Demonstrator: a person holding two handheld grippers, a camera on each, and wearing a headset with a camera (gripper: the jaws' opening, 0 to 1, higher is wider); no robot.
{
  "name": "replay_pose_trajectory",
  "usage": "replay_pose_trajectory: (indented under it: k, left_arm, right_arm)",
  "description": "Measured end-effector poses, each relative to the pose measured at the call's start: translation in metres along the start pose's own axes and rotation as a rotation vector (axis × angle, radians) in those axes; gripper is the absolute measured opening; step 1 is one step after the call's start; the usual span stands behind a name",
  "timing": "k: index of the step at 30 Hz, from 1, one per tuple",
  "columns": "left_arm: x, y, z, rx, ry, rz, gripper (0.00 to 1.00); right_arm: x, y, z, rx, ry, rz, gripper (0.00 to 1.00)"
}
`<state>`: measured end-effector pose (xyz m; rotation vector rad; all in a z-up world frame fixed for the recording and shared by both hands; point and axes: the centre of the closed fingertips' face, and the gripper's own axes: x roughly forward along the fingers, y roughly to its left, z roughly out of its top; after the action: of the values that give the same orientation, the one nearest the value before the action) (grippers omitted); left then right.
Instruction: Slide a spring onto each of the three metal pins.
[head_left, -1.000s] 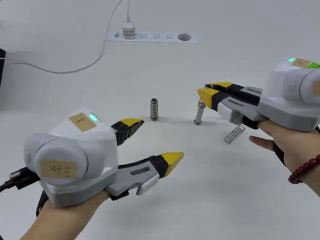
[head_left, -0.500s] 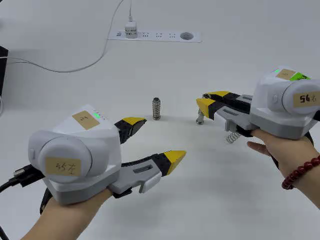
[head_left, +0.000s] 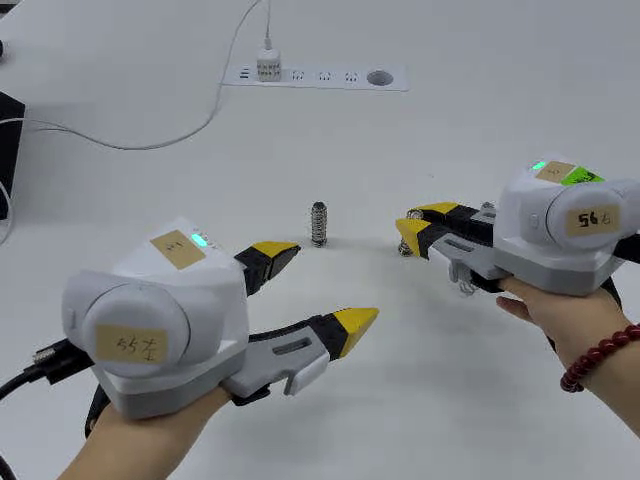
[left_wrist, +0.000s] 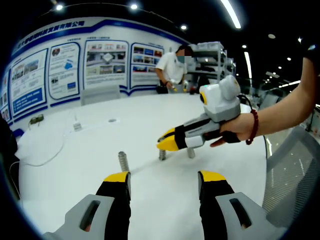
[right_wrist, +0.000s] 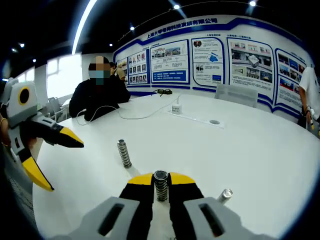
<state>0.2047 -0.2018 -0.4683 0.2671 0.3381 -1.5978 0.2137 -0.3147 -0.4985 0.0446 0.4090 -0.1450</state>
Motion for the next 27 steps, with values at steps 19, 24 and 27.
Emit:
replay_pose_trajectory:
  k: [19, 24, 27]
  left_arm:
    - [-0.0004, -0.0009, -0.001, 0.008, 0.006, -0.001, 0.54]
    - [0.0, -0.0017, -0.001, 0.014, 0.008, -0.002, 0.55]
    - [0.001, -0.0024, -0.0007, 0.02, 0.01, -0.001, 0.55]
  right_arm:
    - [0.0019, 0.0001, -0.0036, 0.007, 0.011, -0.005, 0.13]
    - [0.0, 0.0008, -0.0026, 0.009, 0.012, -0.007, 0.17]
    - [-0.0036, 0.002, 0.0021, 0.039, 0.003, -0.007, 0.2]
